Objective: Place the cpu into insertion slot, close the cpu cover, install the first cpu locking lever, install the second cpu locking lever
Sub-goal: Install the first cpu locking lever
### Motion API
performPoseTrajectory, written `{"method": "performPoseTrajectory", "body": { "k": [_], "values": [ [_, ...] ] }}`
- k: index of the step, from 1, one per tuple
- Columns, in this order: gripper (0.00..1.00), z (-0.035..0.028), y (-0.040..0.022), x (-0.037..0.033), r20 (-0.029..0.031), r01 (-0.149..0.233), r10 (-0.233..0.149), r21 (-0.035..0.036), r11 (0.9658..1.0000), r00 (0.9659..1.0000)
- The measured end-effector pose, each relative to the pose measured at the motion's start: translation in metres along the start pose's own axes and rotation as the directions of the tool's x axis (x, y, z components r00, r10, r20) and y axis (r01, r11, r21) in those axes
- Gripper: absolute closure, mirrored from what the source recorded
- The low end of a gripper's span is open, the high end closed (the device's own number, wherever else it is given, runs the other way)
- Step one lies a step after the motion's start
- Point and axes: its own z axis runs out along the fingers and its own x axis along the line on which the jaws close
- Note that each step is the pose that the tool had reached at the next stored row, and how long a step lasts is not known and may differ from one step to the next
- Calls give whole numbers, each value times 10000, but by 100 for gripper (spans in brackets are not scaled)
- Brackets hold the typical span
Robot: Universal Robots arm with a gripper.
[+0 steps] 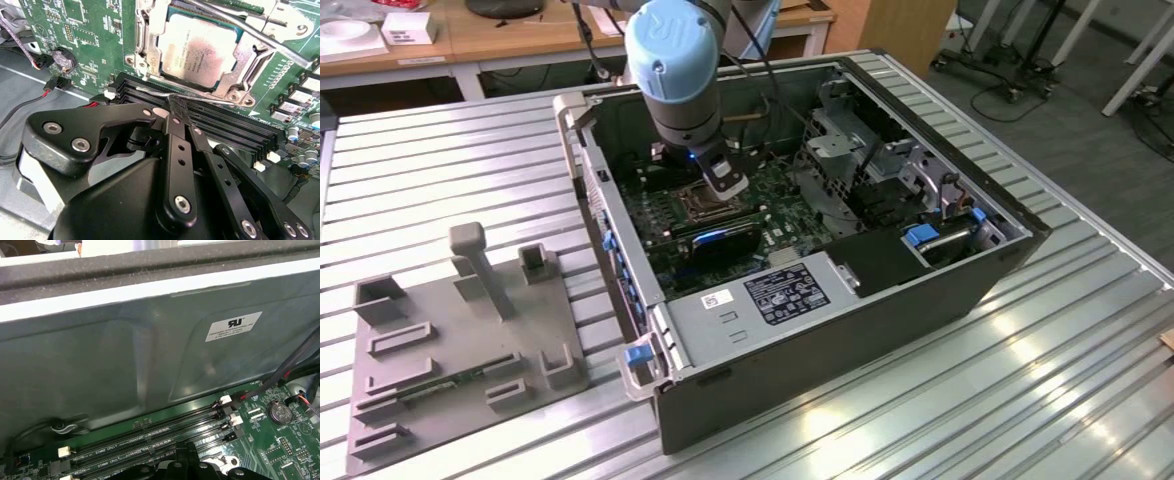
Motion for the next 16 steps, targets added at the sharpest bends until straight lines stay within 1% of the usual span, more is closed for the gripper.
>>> {"method": "performPoseTrajectory", "body": {
  "k": [16],
  "values": [
    [89, 44, -25, 7, 14, -15, 15, 17, 10000, 10000]
  ]
}}
